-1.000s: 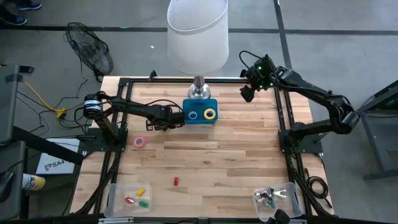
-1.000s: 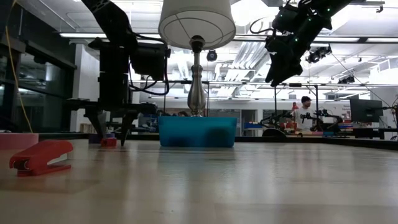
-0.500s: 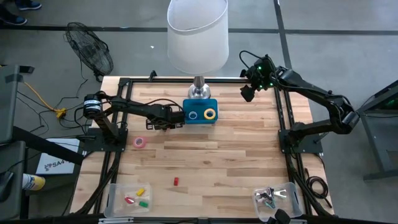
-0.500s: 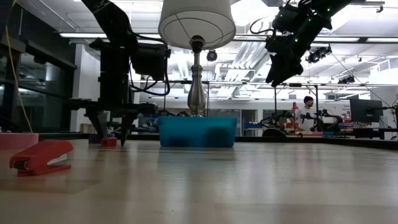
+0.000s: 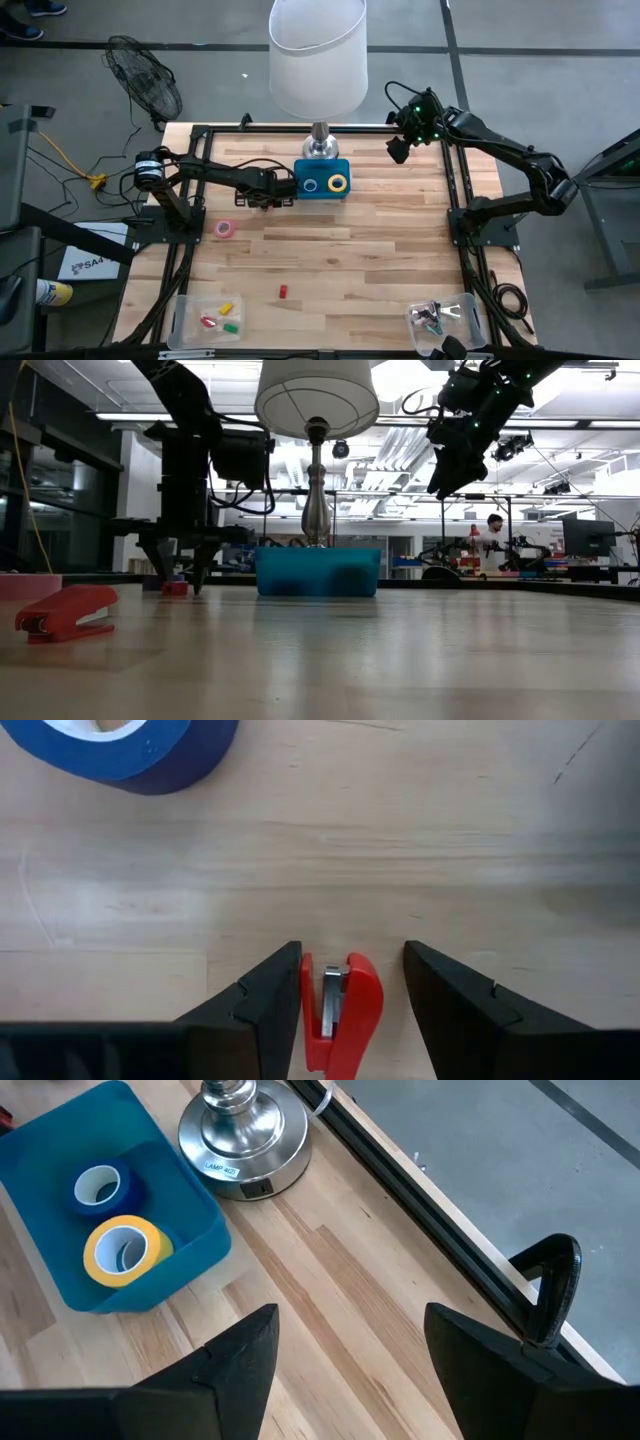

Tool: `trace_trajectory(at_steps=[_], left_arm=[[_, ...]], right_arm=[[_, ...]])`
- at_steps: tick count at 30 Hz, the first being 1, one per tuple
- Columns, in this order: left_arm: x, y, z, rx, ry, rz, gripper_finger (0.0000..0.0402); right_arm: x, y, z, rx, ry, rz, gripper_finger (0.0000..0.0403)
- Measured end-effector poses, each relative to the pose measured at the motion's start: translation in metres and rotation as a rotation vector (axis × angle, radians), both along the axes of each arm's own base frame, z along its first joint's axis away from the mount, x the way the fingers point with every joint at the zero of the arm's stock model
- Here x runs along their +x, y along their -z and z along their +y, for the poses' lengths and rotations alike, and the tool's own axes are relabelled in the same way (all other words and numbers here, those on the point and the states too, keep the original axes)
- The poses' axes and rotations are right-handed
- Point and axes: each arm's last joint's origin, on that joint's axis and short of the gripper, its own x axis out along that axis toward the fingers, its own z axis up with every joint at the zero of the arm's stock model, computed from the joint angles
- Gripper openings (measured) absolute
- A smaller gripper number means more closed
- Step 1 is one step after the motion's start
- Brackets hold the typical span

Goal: Pick and place Stapler, Stapler remover, tape
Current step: Put the top red stapler into the left transparent bin

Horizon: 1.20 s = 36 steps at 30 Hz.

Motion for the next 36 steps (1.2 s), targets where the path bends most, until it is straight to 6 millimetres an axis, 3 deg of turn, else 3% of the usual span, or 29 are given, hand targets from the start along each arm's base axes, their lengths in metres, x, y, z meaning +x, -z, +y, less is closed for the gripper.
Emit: trace_trajectory(at_steps=[5,17,26,31,36], left_arm=[[0.000,0.000,0.000,-0.006,0.008,0.002,0.0160],[0.001,0.000,-0.001,-0.016,0.043,0.001,0.0078],[0.001,0.000,-0.001,-0.015,0.065,0.003,0.0065],[0.009,-0.008,0.001,0.023,0.120,0.001,0.0064],[0.025,-0.033,0.006,0.130,0.204,-0.053,0.0064]], right_arm=[[0.000,0.000,0.000,0.000,0.000,0.000,0.0242],[0.000,0.000,0.000,0.000,0.000,0.000,0.0242],[0.000,0.000,0.000,0.000,0.000,0.000,0.0242],[0.001,0.000,0.001,-0.001,-0.036,-0.004,0.0242],[0.003,0.000,0.003,0.042,-0.096,-0.050,0.0242]])
